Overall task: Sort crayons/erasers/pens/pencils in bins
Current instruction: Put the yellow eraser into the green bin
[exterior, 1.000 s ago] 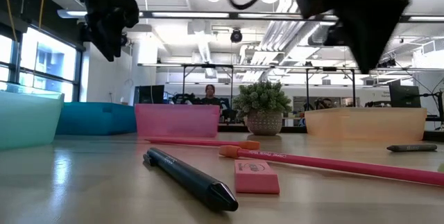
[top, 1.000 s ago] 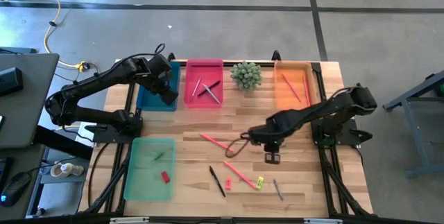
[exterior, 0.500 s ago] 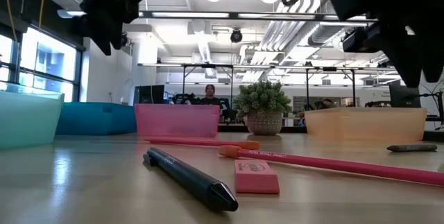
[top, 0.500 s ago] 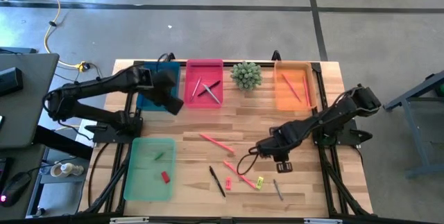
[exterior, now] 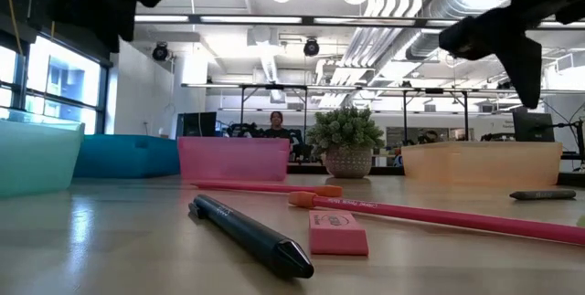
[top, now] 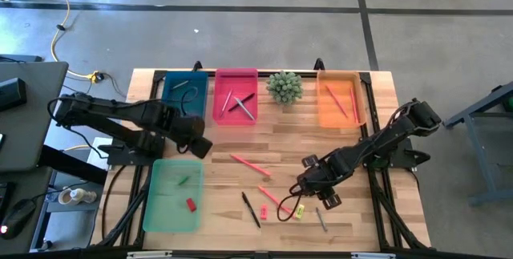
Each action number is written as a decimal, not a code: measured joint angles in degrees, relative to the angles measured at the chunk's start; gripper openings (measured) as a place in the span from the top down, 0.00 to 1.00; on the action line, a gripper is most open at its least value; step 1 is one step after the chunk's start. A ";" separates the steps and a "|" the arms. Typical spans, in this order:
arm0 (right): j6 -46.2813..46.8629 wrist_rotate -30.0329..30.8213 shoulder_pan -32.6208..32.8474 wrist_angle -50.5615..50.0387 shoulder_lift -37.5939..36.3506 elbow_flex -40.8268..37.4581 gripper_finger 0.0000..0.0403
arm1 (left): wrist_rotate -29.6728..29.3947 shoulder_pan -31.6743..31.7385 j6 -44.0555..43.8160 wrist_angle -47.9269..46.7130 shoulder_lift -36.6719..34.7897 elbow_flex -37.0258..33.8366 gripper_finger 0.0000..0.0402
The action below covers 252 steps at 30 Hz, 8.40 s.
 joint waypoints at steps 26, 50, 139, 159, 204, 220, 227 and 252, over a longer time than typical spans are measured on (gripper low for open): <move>9.23 10.68 1.93 2.03 0.02 11.63 0.52 | -4.06 -17.21 -5.26 0.15 0.02 0.00 0.67; -1.89 11.14 4.36 2.44 1.27 17.69 0.52 | -7.56 -17.19 -12.85 0.21 0.02 0.00 0.67; -9.20 3.59 9.63 2.76 25.68 13.45 0.85 | -10.25 -17.19 -20.27 0.59 0.15 0.00 0.67; -4.10 3.05 9.67 -2.61 23.29 13.53 0.85 | -10.88 -17.19 -18.23 0.61 0.13 0.00 0.67; 5.76 34.11 -3.10 -2.61 23.04 40.57 0.85 | -18.96 -17.00 -8.19 24.38 0.21 0.00 0.67; -5.63 37.16 -8.41 2.62 23.04 41.03 0.85 | -19.61 -13.49 -6.24 29.78 5.64 0.00 0.67; -6.60 37.71 -9.54 4.84 23.04 41.03 0.85 | -18.88 -13.12 -6.22 34.71 6.12 0.00 0.67; -12.24 39.15 -9.52 11.08 23.04 41.01 0.85 | -19.58 -12.33 -6.70 40.98 9.81 0.00 0.68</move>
